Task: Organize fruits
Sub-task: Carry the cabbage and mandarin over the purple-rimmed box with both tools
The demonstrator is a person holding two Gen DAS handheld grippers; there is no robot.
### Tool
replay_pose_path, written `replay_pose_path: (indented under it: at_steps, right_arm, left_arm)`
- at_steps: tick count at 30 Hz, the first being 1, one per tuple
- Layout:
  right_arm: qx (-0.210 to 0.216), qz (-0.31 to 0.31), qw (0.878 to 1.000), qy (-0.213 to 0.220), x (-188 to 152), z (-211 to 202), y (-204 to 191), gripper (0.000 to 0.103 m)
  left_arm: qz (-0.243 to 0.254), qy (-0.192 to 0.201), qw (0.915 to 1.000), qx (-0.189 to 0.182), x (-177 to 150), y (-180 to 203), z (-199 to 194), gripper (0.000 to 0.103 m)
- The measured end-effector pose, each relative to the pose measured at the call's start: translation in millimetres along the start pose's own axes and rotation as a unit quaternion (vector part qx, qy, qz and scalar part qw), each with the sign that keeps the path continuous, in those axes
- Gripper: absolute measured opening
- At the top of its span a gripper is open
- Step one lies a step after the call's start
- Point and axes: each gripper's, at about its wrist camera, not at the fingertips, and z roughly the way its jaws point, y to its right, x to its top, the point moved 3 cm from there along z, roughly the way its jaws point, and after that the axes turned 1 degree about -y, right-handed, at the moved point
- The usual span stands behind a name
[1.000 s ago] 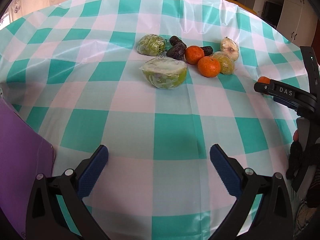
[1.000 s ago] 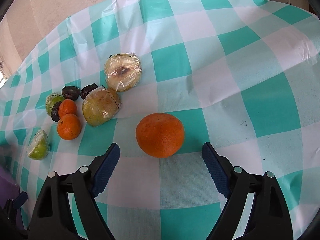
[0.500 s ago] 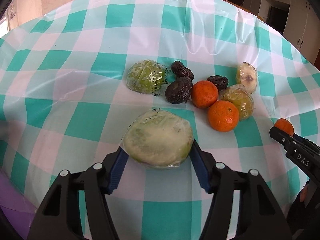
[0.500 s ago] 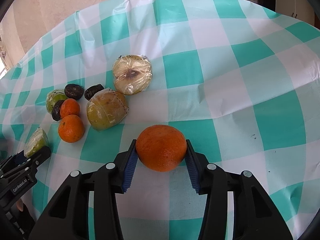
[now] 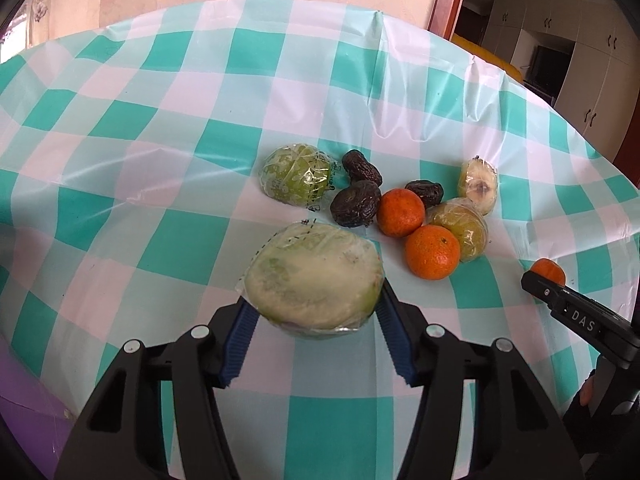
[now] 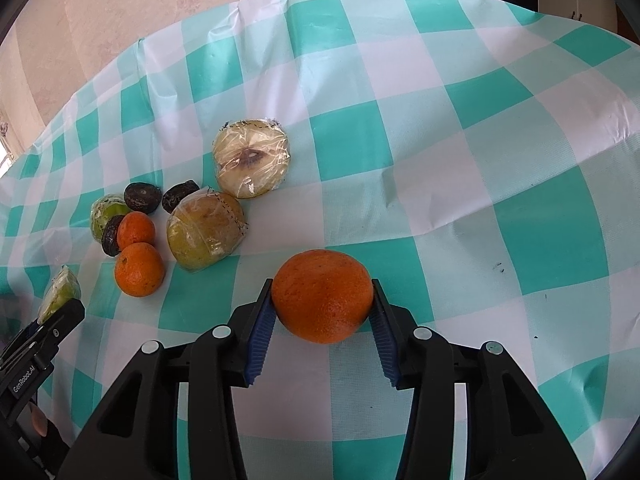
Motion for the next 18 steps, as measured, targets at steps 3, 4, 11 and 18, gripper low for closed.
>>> replay_pose_path:
  at_steps: [3, 4, 11, 18]
  right_arm:
    - [0.002, 0.006, 1.000, 0.000, 0.1, -1.0, 1.9, 0.045]
    - [0.003, 0.005, 1.000, 0.000, 0.7, -1.1, 1.6, 0.045]
    - [0.031, 0.025, 0.999, 0.011, -2.2, -8.5, 7.5, 0.045]
    - [0.074, 0.039, 0.996, 0.016, -5.6, -15.1, 12.1, 0.045]
  left_arm:
    - [-0.008, 0.011, 0.9999, -0.004, -3.9, -1.7, -8.0, 0.058]
    - [-0.011, 0.017, 0.9998, -0.005, -5.6, -2.1, -12.2, 0.058]
    - [-0.007, 0.047, 0.9989, 0.005, -36.2, 1.3, -58.6, 0.058]
    - [0.012, 0.098, 0.9950, 0.018, -81.3, 1.4, -136.7, 0.058]
